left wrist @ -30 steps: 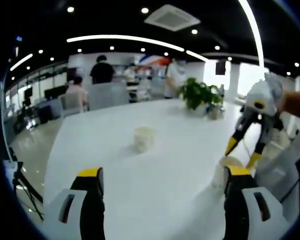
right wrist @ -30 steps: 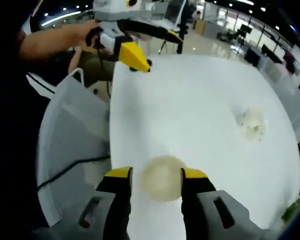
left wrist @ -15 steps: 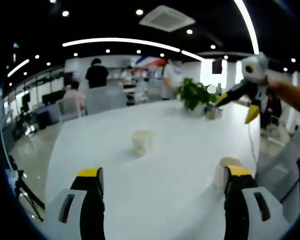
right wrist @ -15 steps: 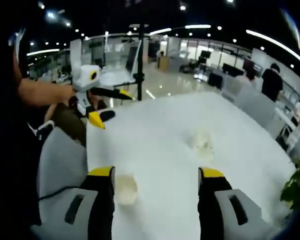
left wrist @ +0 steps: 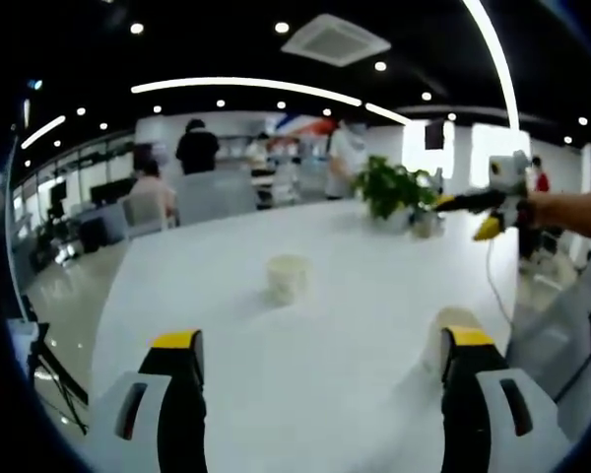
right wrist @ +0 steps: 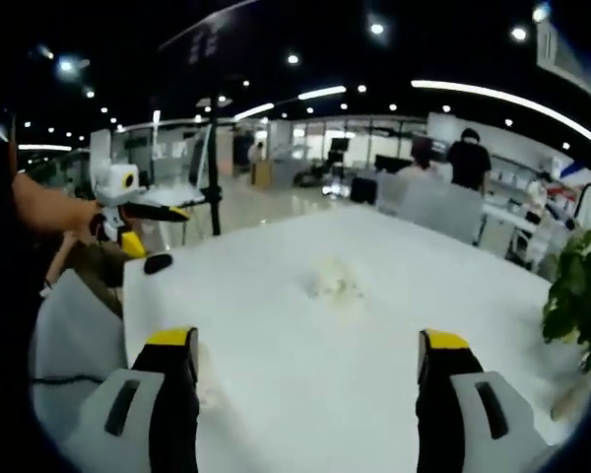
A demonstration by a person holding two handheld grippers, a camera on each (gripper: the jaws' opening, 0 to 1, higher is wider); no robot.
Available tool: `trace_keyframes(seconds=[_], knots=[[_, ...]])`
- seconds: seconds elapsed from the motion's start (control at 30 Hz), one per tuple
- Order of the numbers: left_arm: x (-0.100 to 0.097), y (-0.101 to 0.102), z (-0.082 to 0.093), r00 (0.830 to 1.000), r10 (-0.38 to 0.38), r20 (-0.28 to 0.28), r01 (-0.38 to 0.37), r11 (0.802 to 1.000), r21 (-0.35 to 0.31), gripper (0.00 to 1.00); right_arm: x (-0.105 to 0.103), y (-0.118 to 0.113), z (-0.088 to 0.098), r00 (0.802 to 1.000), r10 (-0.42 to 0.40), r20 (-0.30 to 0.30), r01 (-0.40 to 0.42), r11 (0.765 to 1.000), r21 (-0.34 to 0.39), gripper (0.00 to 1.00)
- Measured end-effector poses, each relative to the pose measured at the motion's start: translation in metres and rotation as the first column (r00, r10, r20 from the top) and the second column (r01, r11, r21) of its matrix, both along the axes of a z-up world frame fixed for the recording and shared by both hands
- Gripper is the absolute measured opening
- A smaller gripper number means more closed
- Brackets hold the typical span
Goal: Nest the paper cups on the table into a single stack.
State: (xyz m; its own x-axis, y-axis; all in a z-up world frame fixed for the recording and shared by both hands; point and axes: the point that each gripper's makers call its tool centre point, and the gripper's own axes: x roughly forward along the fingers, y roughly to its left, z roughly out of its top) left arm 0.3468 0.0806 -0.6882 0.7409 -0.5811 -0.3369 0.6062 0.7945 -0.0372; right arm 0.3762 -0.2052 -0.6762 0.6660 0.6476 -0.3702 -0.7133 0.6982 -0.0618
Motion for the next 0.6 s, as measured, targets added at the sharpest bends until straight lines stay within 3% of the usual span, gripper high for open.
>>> trace_keyframes(seconds=[0.1, 0.4, 0.53, 0.6], knots=[[-0.003, 0.004, -0.005, 1.0, 0.023, -0.009, -0.023, 1.0, 0.0, 0.98, 0.001, -0.004, -0.005, 1.0, -0.001, 0.0, 0.001, 1.0, 0.026, 1.0], [-0.003, 0.011, -0.012, 0.998, 0.057, -0.022, -0.058, 0.998, -0.026, 0.98, 0.002, -0.014, -0.012, 0.999, -0.025, 0.029, 0.023, 0.997, 0.071, 1.0], [-0.003, 0.014, -0.021, 0.998, 0.058, -0.014, -0.059, 0.998, -0.03, 0.98, 0.003, -0.02, -0.021, 0.999, -0.04, 0.035, 0.038, 0.998, 0.053, 1.0], [-0.004, 0.012, -0.027, 0.998, 0.053, -0.042, -0.055, 0.997, -0.047, 0.98, 0.004, -0.023, -0.022, 0.997, -0.064, 0.031, 0.062, 0.996, 0.066, 1.0]])
